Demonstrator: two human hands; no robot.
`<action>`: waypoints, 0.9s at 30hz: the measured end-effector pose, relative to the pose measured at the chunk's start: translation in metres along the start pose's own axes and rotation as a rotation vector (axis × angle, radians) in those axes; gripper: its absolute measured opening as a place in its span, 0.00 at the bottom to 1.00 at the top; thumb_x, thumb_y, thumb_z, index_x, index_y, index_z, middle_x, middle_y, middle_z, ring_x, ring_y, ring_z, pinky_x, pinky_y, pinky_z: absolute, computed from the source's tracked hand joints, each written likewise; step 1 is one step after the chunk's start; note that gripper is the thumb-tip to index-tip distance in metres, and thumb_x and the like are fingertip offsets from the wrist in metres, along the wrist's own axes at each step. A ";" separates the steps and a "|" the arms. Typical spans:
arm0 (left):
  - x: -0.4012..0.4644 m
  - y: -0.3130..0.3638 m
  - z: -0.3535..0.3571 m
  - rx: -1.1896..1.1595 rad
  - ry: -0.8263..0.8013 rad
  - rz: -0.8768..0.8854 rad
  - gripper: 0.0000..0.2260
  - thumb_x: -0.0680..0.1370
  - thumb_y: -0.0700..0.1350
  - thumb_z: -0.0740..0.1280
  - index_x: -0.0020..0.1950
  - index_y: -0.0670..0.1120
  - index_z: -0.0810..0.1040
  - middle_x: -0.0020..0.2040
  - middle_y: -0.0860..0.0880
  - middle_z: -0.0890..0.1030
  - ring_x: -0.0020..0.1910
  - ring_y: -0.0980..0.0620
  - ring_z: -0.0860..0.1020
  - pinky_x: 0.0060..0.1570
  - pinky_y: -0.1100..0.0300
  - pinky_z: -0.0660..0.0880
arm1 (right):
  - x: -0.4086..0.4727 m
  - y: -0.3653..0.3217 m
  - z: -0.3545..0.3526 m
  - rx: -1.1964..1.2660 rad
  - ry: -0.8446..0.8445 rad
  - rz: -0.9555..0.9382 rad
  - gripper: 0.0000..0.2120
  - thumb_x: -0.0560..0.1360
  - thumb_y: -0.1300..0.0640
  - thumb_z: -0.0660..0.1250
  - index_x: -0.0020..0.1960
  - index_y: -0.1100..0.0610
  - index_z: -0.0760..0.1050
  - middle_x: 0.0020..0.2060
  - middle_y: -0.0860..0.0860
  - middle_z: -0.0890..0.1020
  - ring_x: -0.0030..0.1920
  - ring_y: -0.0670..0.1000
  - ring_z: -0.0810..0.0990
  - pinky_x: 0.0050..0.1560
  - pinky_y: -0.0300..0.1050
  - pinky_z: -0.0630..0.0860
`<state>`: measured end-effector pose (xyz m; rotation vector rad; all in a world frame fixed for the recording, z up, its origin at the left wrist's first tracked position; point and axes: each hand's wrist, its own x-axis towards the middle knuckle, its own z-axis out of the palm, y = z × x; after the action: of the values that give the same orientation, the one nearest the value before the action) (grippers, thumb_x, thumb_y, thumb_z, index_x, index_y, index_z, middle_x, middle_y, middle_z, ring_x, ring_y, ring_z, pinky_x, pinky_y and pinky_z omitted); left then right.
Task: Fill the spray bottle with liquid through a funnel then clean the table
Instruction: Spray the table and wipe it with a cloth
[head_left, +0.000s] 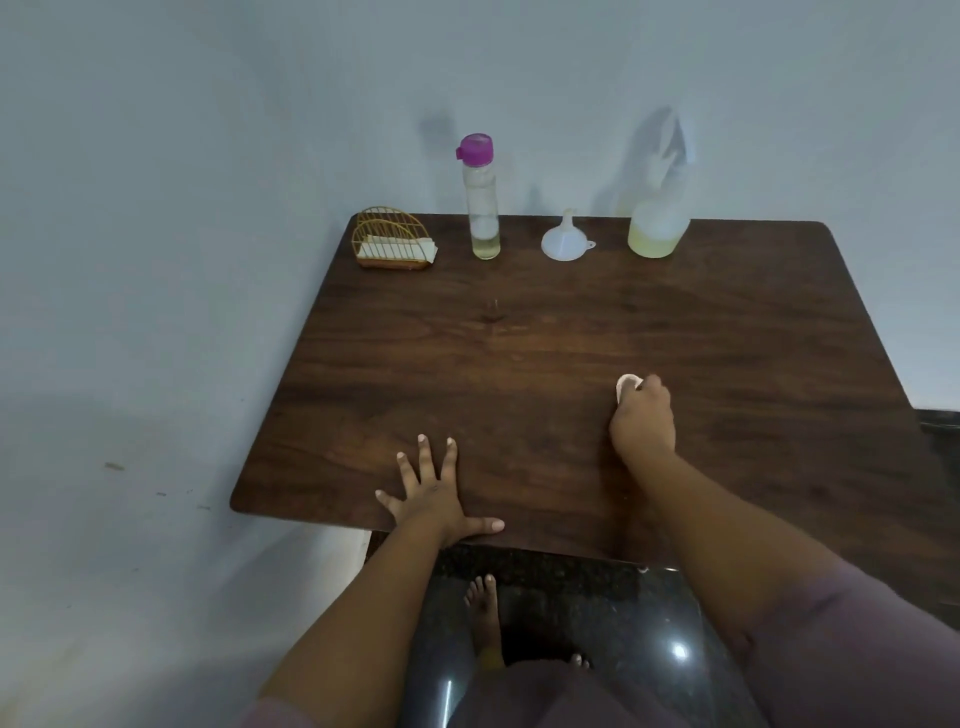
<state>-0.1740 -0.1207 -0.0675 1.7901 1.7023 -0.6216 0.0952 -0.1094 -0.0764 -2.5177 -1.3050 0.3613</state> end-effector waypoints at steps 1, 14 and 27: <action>0.000 0.000 0.000 0.003 0.000 0.003 0.61 0.61 0.75 0.70 0.76 0.59 0.29 0.75 0.49 0.24 0.76 0.38 0.31 0.69 0.26 0.46 | -0.010 -0.008 0.009 0.026 0.002 -0.038 0.14 0.78 0.63 0.54 0.62 0.62 0.70 0.57 0.58 0.69 0.58 0.60 0.70 0.53 0.53 0.71; 0.000 -0.002 -0.010 0.028 0.010 -0.002 0.65 0.56 0.74 0.73 0.76 0.59 0.29 0.76 0.49 0.27 0.77 0.38 0.35 0.68 0.26 0.54 | 0.015 -0.028 0.013 -0.109 -0.124 -0.311 0.12 0.81 0.55 0.54 0.60 0.55 0.72 0.59 0.57 0.70 0.60 0.61 0.72 0.56 0.54 0.71; 0.029 0.023 -0.054 0.097 0.099 0.182 0.64 0.54 0.67 0.80 0.79 0.56 0.44 0.79 0.47 0.39 0.77 0.41 0.45 0.70 0.35 0.56 | -0.062 -0.052 0.036 -0.212 -0.356 -0.923 0.26 0.79 0.59 0.57 0.76 0.54 0.55 0.75 0.54 0.57 0.67 0.56 0.64 0.59 0.53 0.75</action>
<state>-0.1523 -0.0628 -0.0466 2.0479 1.5727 -0.5527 0.0084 -0.1268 -0.0857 -1.7327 -2.5468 0.4671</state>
